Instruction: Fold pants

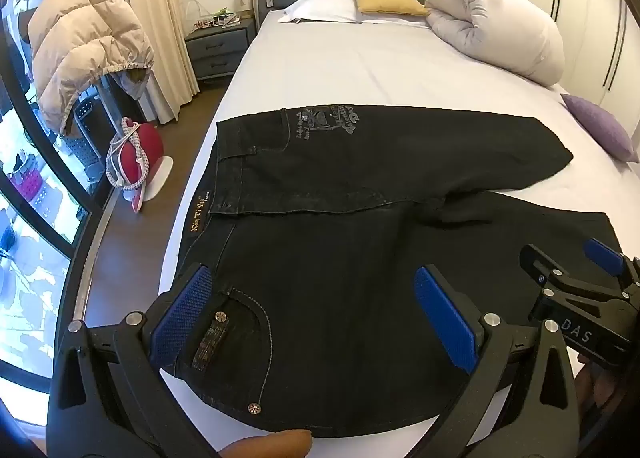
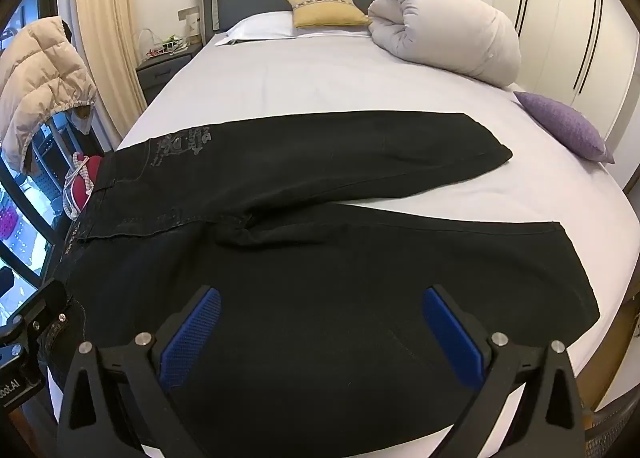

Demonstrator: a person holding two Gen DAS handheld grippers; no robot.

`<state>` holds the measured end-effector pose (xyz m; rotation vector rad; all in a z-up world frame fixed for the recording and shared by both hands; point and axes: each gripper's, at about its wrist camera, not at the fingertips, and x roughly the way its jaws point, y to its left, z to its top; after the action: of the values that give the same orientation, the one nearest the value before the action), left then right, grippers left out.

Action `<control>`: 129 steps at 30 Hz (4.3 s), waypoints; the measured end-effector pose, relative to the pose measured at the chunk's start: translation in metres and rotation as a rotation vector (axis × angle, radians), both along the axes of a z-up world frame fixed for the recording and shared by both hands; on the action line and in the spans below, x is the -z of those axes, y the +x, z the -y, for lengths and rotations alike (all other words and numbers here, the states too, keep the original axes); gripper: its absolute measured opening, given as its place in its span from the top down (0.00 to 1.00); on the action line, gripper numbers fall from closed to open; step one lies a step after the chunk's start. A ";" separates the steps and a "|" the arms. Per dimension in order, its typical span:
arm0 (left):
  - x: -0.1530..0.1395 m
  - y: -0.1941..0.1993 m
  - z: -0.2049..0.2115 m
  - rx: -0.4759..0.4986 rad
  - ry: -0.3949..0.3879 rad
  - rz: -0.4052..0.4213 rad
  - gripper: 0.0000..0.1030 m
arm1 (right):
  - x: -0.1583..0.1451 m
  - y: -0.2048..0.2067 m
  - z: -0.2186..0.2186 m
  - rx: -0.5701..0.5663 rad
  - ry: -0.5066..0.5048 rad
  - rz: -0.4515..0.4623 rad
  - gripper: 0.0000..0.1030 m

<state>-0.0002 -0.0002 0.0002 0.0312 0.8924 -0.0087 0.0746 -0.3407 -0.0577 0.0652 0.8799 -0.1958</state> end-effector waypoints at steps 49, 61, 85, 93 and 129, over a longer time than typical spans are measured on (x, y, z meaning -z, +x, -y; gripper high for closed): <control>0.015 0.002 -0.006 -0.012 0.003 -0.035 0.00 | 0.008 -0.003 -0.009 -0.018 0.010 -0.004 0.00; 0.015 0.002 -0.006 -0.012 0.003 -0.036 0.00 | 0.008 -0.003 -0.009 -0.019 0.012 -0.005 0.00; 0.023 0.005 -0.011 -0.009 -0.012 -0.048 0.00 | 0.017 -0.005 -0.014 -0.027 0.012 -0.017 0.00; 0.024 0.012 -0.015 -0.006 -0.029 -0.059 0.00 | 0.017 0.003 -0.012 -0.043 0.011 -0.032 0.00; 0.068 0.385 -0.085 0.552 -0.015 -0.344 0.19 | 0.017 0.164 0.035 -0.523 0.274 -0.010 0.20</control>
<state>0.3844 0.0845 -0.0674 0.2677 1.2038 -0.5491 0.2384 -0.3752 -0.0747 0.0867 0.9009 0.4135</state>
